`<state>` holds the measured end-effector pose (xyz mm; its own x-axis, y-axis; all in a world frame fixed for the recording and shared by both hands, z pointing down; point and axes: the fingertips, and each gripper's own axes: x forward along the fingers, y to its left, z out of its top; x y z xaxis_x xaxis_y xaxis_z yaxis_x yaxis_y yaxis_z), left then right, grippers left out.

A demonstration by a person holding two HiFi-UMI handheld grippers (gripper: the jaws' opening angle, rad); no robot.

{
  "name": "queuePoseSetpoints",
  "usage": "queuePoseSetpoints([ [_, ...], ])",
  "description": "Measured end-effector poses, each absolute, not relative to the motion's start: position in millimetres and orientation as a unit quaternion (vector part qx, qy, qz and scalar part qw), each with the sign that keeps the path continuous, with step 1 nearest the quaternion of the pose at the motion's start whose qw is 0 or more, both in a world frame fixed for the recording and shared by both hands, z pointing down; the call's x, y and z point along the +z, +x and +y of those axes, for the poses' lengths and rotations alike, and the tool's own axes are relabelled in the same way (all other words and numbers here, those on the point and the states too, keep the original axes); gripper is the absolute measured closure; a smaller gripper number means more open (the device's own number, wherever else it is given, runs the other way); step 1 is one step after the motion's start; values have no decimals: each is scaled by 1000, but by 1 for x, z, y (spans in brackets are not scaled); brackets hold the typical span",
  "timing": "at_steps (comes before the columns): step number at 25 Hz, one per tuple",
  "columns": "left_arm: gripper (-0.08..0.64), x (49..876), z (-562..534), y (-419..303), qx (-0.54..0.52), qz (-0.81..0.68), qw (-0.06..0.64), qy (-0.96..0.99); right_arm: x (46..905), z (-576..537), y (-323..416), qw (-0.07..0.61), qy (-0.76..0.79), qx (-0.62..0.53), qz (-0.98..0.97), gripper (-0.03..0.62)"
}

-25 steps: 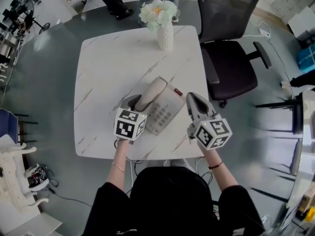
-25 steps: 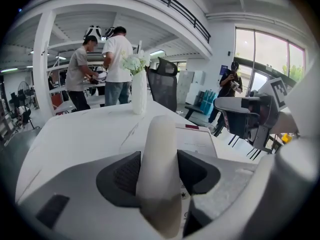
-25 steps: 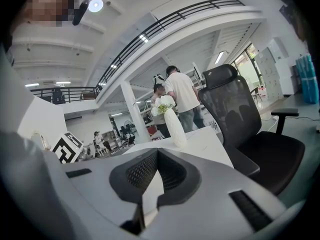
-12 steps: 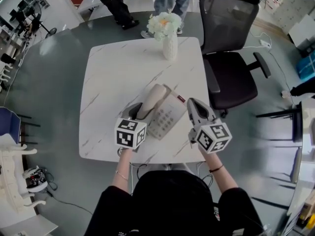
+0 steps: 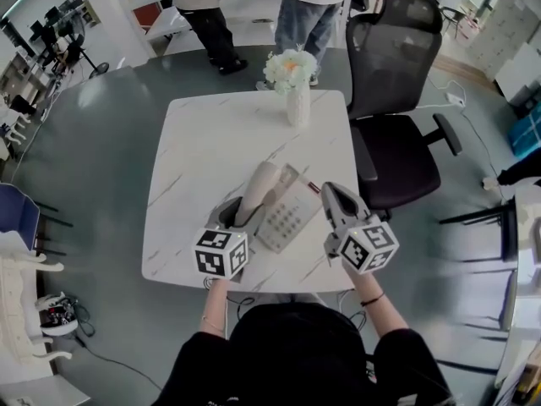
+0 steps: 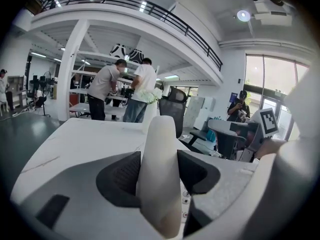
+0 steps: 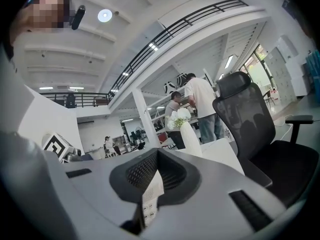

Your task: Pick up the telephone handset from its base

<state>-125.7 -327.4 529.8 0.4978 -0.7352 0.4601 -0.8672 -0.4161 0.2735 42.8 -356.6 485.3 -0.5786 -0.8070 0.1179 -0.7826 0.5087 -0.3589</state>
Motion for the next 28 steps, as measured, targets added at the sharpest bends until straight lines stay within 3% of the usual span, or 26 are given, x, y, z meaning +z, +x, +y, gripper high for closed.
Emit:
queuePoseSetpoints([
  [28,344,439,-283,-187,-12,-577,205,791,424,-339,22,78,-401,-125,904,601],
])
